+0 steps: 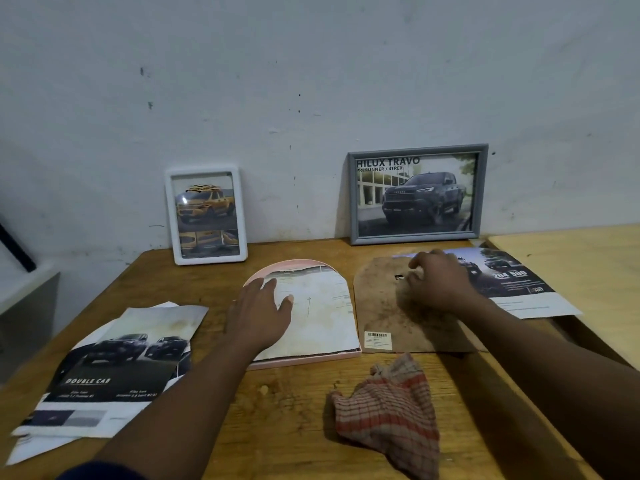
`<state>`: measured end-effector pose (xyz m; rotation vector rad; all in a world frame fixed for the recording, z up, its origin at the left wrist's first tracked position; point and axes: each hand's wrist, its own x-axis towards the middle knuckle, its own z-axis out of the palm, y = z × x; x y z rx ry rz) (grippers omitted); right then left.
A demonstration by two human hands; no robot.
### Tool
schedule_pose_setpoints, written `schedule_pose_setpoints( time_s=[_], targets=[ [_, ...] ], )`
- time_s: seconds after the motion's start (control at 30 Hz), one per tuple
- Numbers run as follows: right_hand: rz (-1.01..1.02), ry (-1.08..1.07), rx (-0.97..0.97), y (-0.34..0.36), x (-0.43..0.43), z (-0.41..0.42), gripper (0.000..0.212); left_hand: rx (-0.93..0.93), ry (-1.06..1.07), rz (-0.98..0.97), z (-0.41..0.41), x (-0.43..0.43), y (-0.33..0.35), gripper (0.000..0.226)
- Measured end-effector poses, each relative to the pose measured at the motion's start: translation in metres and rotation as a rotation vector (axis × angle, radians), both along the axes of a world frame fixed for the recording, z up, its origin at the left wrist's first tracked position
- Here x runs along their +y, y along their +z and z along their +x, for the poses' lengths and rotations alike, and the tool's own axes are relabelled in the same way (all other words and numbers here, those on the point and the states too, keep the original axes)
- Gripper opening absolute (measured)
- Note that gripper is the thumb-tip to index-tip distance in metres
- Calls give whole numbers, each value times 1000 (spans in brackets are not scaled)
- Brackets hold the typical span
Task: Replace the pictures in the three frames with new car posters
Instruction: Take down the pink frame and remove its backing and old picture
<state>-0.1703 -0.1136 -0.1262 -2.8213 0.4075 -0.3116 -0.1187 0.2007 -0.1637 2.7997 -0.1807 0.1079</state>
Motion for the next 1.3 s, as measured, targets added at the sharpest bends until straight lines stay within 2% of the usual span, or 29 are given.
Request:
schedule_pose_setpoints(
  time_s=[0.07,0.13,0.3,0.63,0.83,1.0,1.1,1.23,1.3],
  targets=[
    [123,72,-23,7,27,6,25,4,6,-48,-2,0,3,66],
    [228,97,34,12,55,12,18,11,11,-72,-2,1,5,68],
    [255,84,172,0,97,30,41,-4,-12,-135,-4,6,7,67],
    [353,47,-33,-8,113,37,21,-111,-44,-192,-7,21,10,61],
    [354,72,-128,4,110,31,24,-109,-35,-160,-6,21,11,58],
    [501,127,-201,32,86,25,22,-104,-89,-168,0,8,21,60],
    [524,132,-216,55,48,16,25,-107,-142,-170,-5,-22,30,58],
    [412,72,-260,71,-24,1,31,-86,-276,-285,-18,-77,41,54],
    [335,16,-269,74,-63,-8,31,-82,-367,-239,-20,-106,41,56]
  ],
)
